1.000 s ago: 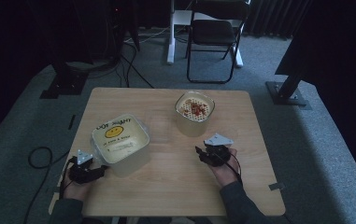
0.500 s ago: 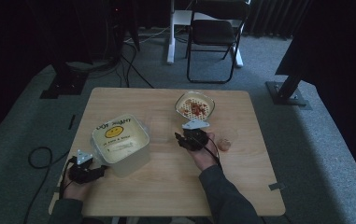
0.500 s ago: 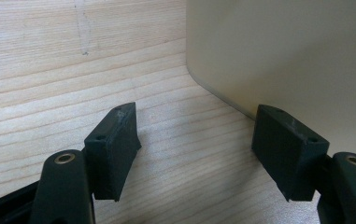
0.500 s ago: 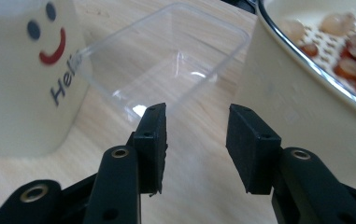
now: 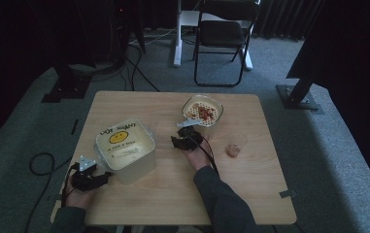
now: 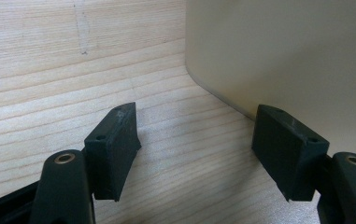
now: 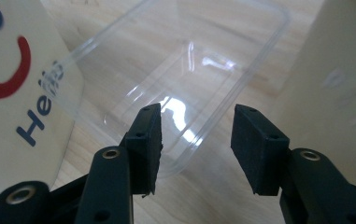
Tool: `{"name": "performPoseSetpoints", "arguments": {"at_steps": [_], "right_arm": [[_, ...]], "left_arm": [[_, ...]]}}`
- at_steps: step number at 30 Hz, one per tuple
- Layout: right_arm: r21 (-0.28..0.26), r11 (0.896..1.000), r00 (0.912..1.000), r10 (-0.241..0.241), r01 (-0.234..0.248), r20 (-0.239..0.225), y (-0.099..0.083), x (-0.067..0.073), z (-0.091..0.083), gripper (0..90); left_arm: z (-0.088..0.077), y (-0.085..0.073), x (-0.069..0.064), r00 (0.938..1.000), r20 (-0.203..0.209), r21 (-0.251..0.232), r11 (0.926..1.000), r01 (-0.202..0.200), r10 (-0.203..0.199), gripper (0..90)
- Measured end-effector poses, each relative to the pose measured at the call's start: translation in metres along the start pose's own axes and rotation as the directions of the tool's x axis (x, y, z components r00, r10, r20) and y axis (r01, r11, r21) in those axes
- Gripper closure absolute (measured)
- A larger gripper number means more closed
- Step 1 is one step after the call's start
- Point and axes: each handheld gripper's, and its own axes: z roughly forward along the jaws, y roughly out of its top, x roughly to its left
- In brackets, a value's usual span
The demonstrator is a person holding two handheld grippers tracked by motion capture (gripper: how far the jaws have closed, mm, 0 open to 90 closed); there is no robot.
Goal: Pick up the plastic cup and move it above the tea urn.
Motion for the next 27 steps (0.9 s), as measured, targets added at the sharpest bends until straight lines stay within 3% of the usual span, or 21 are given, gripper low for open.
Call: {"name": "performPoseSetpoints", "arguments": {"at_steps": [6, 9, 14, 15, 18, 22, 27], "right_arm": [[0.041, 0.999, 0.9997, 0.015, -0.014, -0.017, -0.001, 0.001, 0.010, 57.0], [0.058, 0.998, 0.9996, 0.028, -0.028, -0.002, 0.002, 0.000, 0.016, 64.2], [0.090, 0.996, 0.9986, 0.018, -0.022, 0.049, 0.009, 0.003, 0.025, 74.5], [0.090, 0.996, 0.9954, 0.021, -0.030, 0.093, 0.012, 0.004, 0.026, 82.6], [0.071, 0.996, 0.9952, 0.045, -0.051, 0.087, 0.015, 0.004, 0.026, 84.8], [0.020, 1.000, 0.9914, 0.011, -0.014, 0.130, 0.023, 0.010, 0.020, 86.2], [-0.031, 1.000, 0.9884, 0.006, -0.002, 0.152, 0.032, 0.014, 0.013, 87.0]], "left_arm": [[0.000, 0.000, 0.000, 1.0000, 0.000, 0.000, 1.0000, -0.001, 0.001, 31.9], [0.000, 0.000, 0.000, 1.0000, 0.000, 0.001, 1.0000, -0.001, 0.001, 31.9], [0.000, 0.000, 0.000, 1.0000, 0.002, 0.000, 1.0000, 0.001, -0.001, 31.9], [0.000, 0.000, 0.000, 1.0000, 0.003, -0.001, 1.0000, 0.002, -0.002, 31.9], [0.000, 0.000, 0.000, 1.0000, 0.004, -0.001, 1.0000, 0.002, -0.002, 31.9], [0.000, 0.000, 0.000, 1.0000, 0.004, -0.001, 1.0000, 0.001, -0.001, 31.9], [0.000, 0.000, 0.000, 1.0000, 0.005, -0.001, 1.0000, 0.001, -0.001, 31.9]]}}
